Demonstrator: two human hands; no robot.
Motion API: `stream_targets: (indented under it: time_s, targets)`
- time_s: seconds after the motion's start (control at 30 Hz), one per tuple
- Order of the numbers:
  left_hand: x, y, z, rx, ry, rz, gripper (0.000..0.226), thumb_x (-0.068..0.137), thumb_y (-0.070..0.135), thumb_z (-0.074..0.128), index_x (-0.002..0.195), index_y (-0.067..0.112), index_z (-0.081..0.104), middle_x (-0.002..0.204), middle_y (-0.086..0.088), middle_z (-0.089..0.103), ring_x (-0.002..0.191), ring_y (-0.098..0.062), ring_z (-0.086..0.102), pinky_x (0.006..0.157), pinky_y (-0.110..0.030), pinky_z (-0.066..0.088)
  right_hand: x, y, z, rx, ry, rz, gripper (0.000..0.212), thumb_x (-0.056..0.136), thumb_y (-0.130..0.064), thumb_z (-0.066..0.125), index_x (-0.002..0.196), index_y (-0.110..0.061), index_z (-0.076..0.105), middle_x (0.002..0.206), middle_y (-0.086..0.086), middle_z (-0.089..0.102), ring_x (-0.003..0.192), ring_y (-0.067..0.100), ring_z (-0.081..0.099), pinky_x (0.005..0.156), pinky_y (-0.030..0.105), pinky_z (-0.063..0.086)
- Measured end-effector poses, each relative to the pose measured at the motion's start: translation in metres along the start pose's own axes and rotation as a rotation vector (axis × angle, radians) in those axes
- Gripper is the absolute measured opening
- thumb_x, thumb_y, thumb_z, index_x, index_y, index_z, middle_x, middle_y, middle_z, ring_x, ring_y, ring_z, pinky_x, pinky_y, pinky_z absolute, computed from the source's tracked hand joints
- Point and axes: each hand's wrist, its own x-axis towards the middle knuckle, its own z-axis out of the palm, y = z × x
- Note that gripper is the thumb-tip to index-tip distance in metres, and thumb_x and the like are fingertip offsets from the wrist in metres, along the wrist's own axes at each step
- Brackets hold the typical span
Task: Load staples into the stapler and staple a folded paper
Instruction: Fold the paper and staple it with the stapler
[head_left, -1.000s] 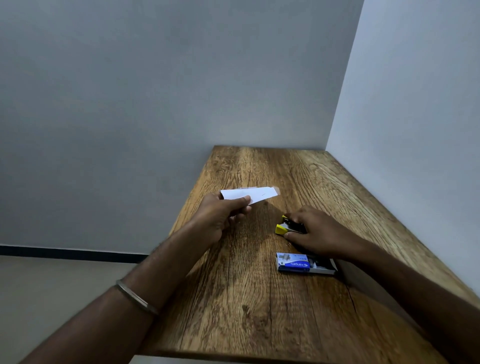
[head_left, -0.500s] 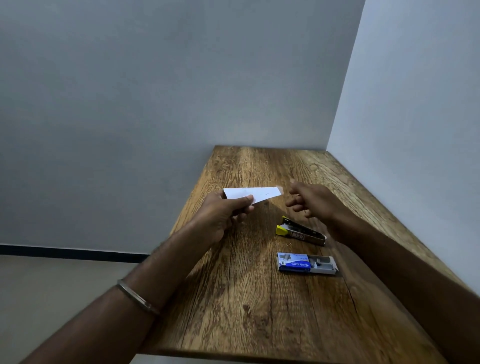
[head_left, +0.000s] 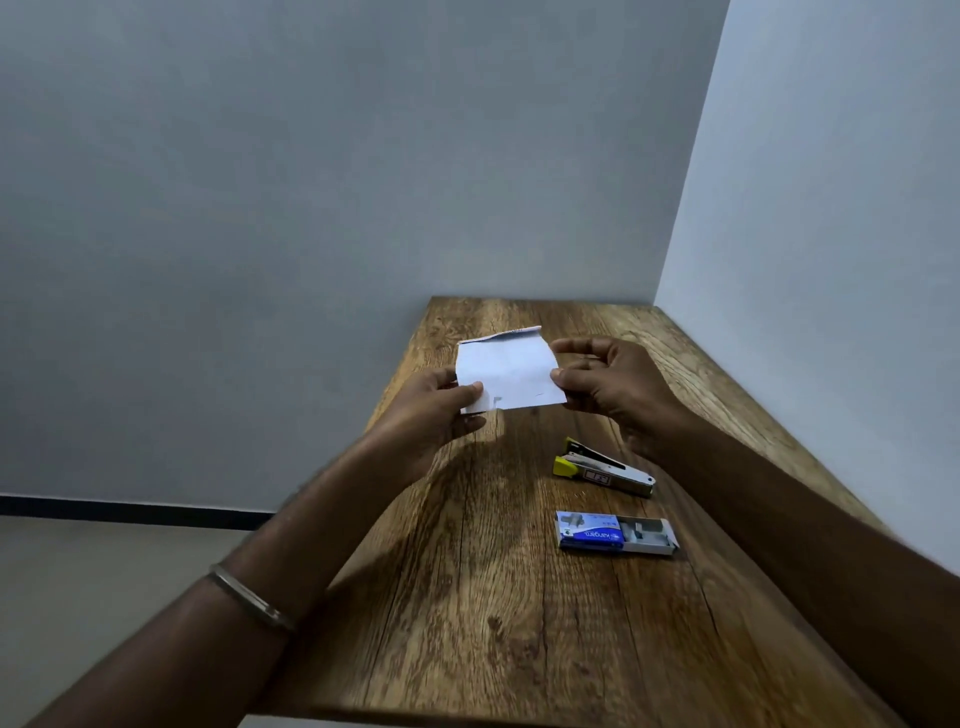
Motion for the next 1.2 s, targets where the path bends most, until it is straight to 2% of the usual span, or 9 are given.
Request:
stream_targets:
  time_s: [0.13,0.23,0.37,0.53,0.77,0.87,0.97,1.07,1.2]
  targets:
    - [0.004,0.0,-0.01,0.121,0.117,0.105,0.043,0.088,0.001,0.067,0.129,0.0,0.054,0.082,-0.003,0.068,0.064,-0.01,0.065,0.058,-0.022,0.056,0.004,0.008,0.007,-0.144,-0.005,-0.092,0.023,0.084,0.001,0.075,0.103,-0.012,0.075,0.095,0.006,0.075,0.075,0.013,0.069,0.058,0.019,0.055]
    - [0.01,-0.005,-0.021,0.39,0.24,0.129,0.061,0.084,0.007,0.074,0.137,0.01,0.046,0.094,-0.009,0.064,0.077,-0.021,0.067,0.06,-0.029,0.055,0.011,0.021,0.019,-0.396,-0.005,-0.163,0.025,0.082,-0.003,0.077,0.107,-0.008,0.074,0.097,0.007,0.076,0.07,0.008,0.067,0.058,0.016,0.05]
    - [0.017,-0.015,-0.038,0.938,0.323,0.257,0.037,0.08,0.022,0.078,0.114,0.017,0.065,0.102,0.0,0.065,0.091,-0.015,0.06,0.072,-0.025,0.045,0.018,0.036,0.036,-0.707,-0.136,-0.182,0.028,0.081,-0.011,0.08,0.108,-0.009,0.075,0.109,0.006,0.076,0.09,0.009,0.069,0.075,0.017,0.051]
    - [0.017,-0.018,-0.045,1.316,0.244,0.36,0.016,0.087,0.028,0.071,0.1,0.021,0.075,0.107,-0.002,0.063,0.099,-0.02,0.061,0.083,-0.035,0.049,0.019,0.037,0.044,-0.95,-0.217,-0.282,0.018,0.085,-0.018,0.075,0.102,-0.014,0.08,0.108,0.002,0.077,0.099,0.011,0.068,0.078,0.019,0.041]
    - [0.002,-0.019,-0.053,1.513,0.051,0.623,0.029,0.1,0.029,0.046,0.12,0.022,0.066,0.127,0.004,0.066,0.114,-0.016,0.06,0.095,-0.035,0.047,0.003,0.029,0.036,-1.139,-0.283,-0.492,0.029,0.095,-0.018,0.058,0.121,-0.018,0.071,0.126,0.0,0.071,0.117,0.019,0.061,0.102,0.038,0.045]
    - [0.001,-0.024,-0.059,1.648,-0.108,0.497,0.042,0.103,0.04,0.029,0.131,0.027,0.057,0.14,0.006,0.057,0.132,-0.015,0.046,0.113,-0.046,0.028,0.0,0.029,0.034,-1.269,-0.443,-0.41,0.032,0.099,-0.03,0.047,0.117,-0.018,0.07,0.122,0.0,0.072,0.112,0.021,0.065,0.102,0.046,0.046]
    - [0.016,-0.026,-0.063,1.666,-0.169,0.333,0.052,0.102,0.048,0.02,0.147,0.027,0.038,0.158,0.003,0.035,0.146,-0.016,0.027,0.119,-0.053,0.013,0.012,0.029,0.038,-1.3,-0.523,-0.323,0.037,0.101,-0.035,0.038,0.113,-0.013,0.066,0.12,0.008,0.07,0.107,0.026,0.065,0.094,0.046,0.051]
    - [0.042,-0.022,-0.064,1.675,-0.212,0.242,0.057,0.102,0.05,0.02,0.153,0.025,0.026,0.163,0.001,0.023,0.149,-0.016,0.018,0.12,-0.054,0.011,0.035,0.03,0.045,-1.299,-0.537,-0.297,0.037,0.103,-0.037,0.037,0.106,-0.012,0.064,0.113,0.01,0.07,0.098,0.028,0.064,0.089,0.046,0.052]
    - [0.084,-0.014,-0.065,1.65,-0.187,0.234,0.053,0.102,0.048,0.022,0.145,0.021,0.036,0.155,-0.002,0.038,0.143,-0.018,0.031,0.117,-0.056,0.017,0.076,0.037,0.057,-1.331,-0.538,-0.268,0.036,0.103,-0.036,0.036,0.099,-0.01,0.061,0.106,0.011,0.068,0.091,0.028,0.061,0.085,0.042,0.05]
